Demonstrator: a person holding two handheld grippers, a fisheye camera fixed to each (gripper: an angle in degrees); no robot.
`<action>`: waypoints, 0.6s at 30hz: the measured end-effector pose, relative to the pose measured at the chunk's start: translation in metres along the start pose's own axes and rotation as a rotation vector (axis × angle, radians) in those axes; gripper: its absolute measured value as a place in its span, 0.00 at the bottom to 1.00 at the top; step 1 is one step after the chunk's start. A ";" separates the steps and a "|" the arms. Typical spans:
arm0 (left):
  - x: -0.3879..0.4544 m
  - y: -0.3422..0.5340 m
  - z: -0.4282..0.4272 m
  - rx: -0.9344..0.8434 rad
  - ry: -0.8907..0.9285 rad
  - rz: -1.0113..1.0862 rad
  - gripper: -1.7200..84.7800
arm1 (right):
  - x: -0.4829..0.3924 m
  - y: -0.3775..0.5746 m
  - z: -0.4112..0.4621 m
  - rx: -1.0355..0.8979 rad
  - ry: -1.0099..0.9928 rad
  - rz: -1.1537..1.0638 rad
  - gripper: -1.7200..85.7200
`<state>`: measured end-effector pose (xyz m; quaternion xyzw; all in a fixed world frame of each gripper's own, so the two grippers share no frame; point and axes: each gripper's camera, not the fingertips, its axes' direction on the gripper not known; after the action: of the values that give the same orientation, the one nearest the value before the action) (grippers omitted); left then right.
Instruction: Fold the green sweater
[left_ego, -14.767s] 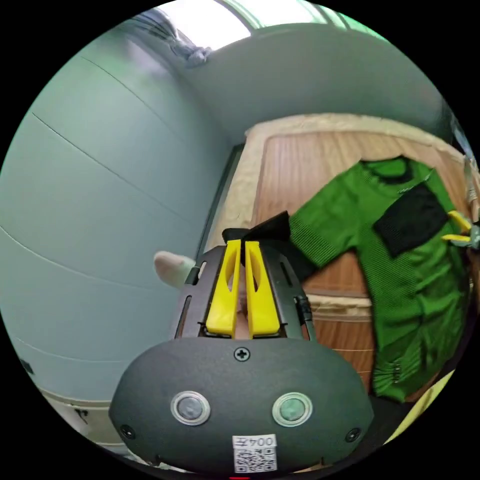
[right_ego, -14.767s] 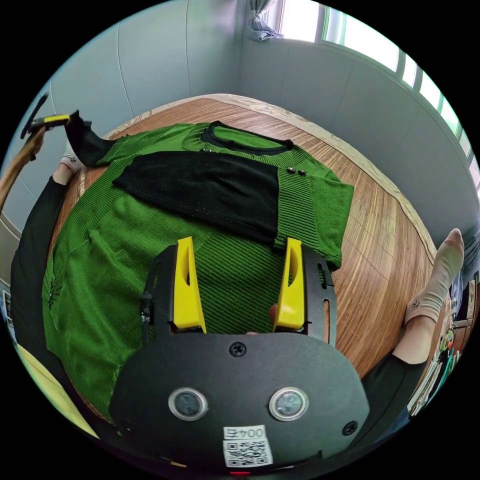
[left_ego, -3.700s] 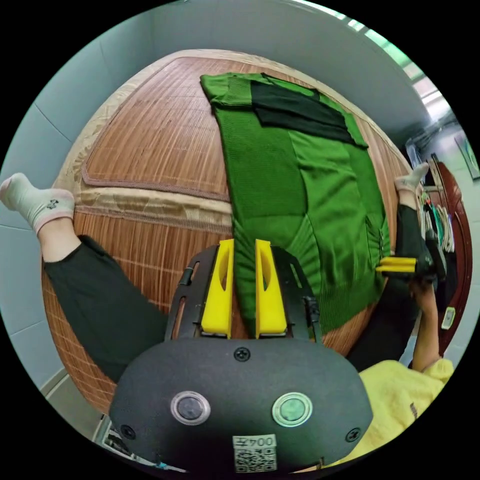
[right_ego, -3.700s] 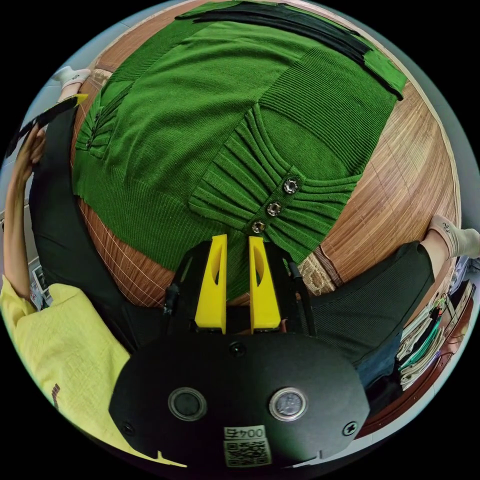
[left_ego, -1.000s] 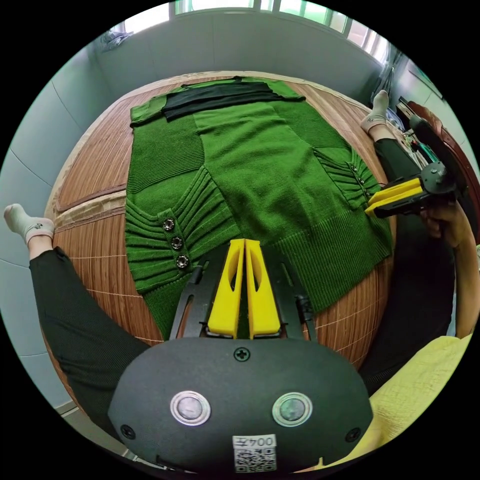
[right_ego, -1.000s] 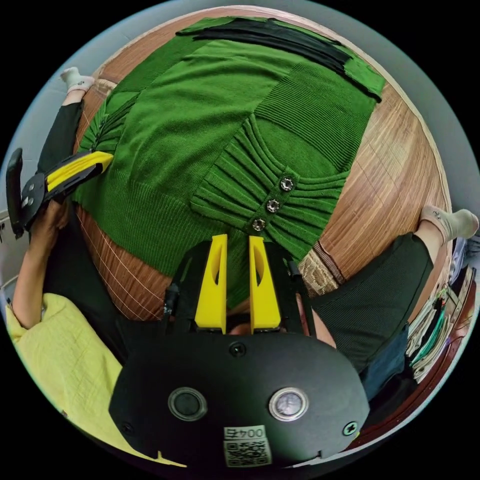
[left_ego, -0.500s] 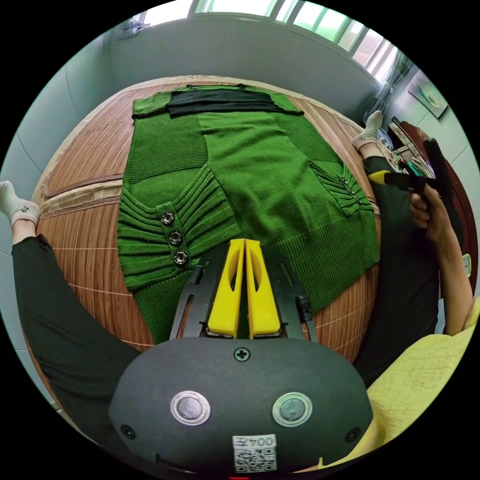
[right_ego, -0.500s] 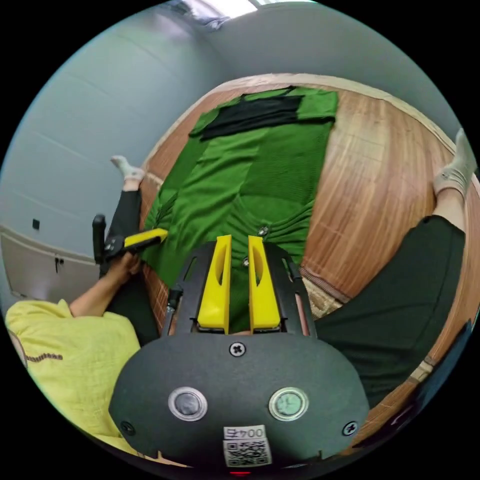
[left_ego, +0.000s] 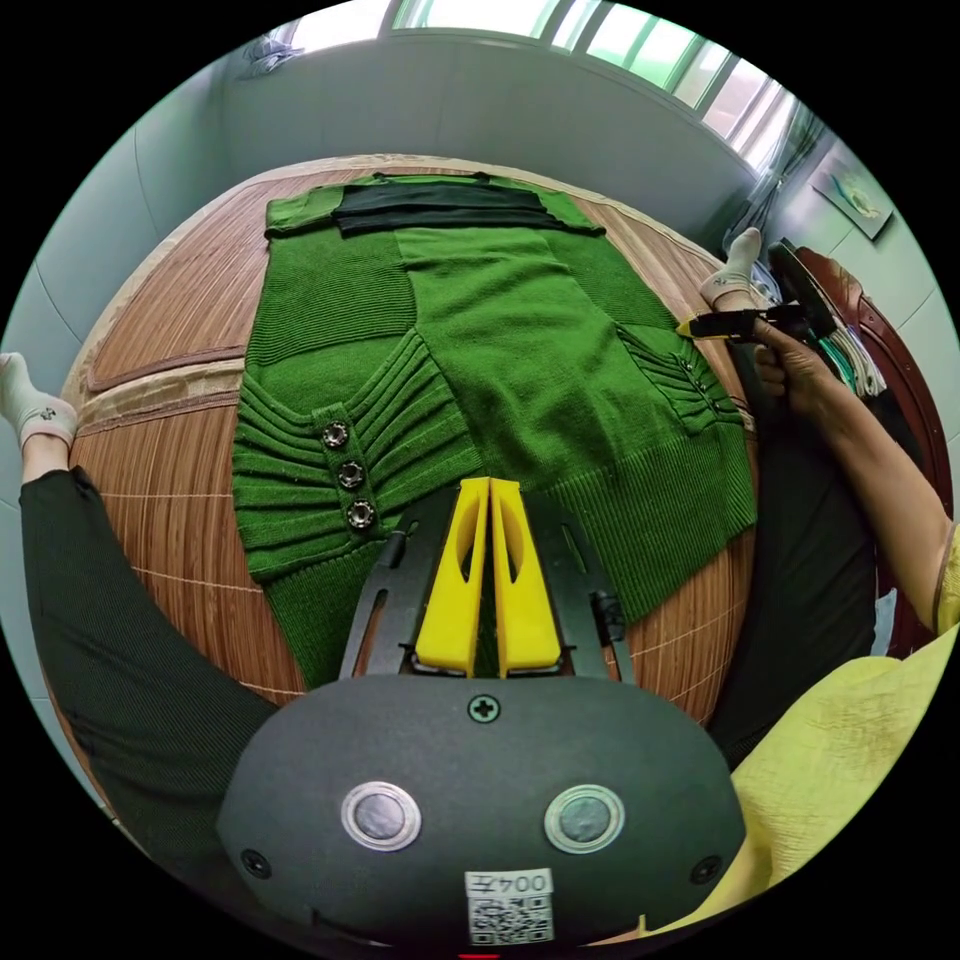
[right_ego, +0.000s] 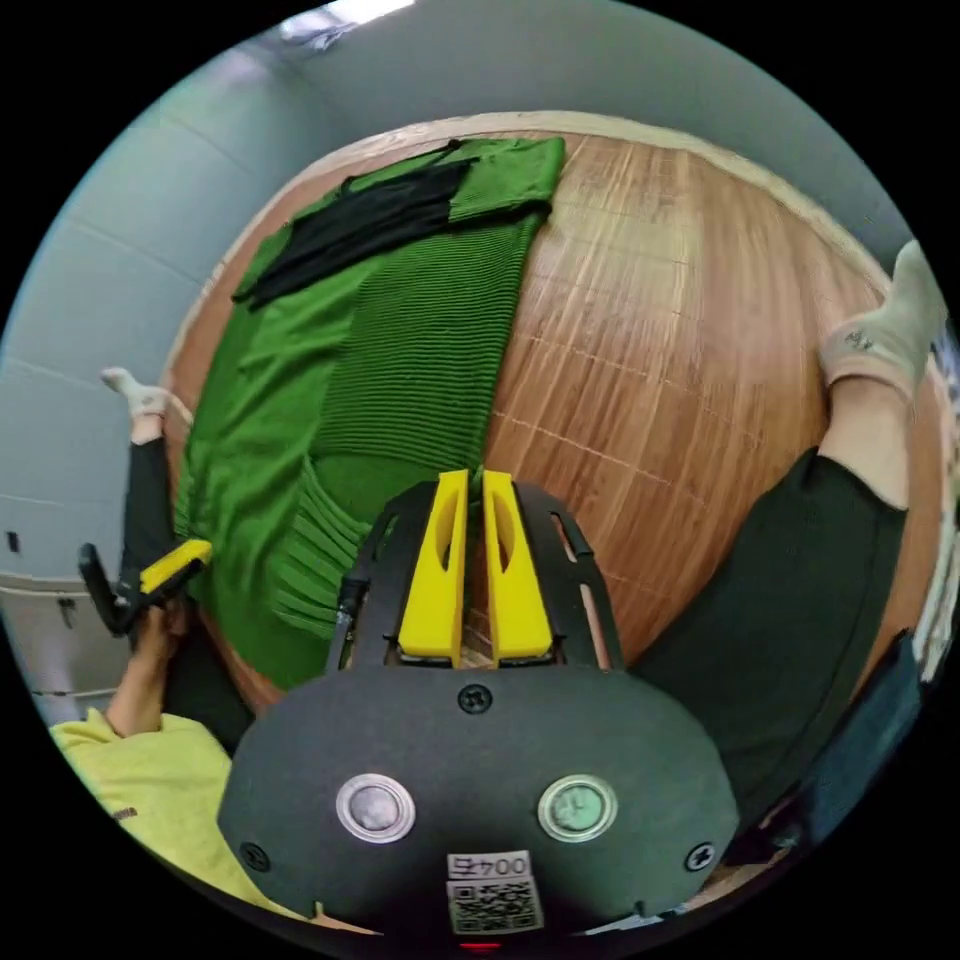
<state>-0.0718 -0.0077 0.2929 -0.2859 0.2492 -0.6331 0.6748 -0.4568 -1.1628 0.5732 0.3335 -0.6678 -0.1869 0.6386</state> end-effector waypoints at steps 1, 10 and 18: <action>0.000 0.000 0.000 0.000 0.001 0.001 0.03 | -0.005 -0.002 -0.001 -0.003 0.068 -0.025 0.08; -0.003 0.000 0.001 0.014 0.014 -0.004 0.03 | -0.072 0.025 -0.022 -0.314 0.128 -0.251 0.12; -0.004 -0.001 0.001 0.034 0.028 -0.002 0.03 | -0.137 0.069 0.020 -0.529 0.191 -0.286 0.14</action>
<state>-0.0720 -0.0036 0.2943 -0.2657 0.2475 -0.6421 0.6752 -0.4957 -1.0236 0.5177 0.2624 -0.4792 -0.4100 0.7303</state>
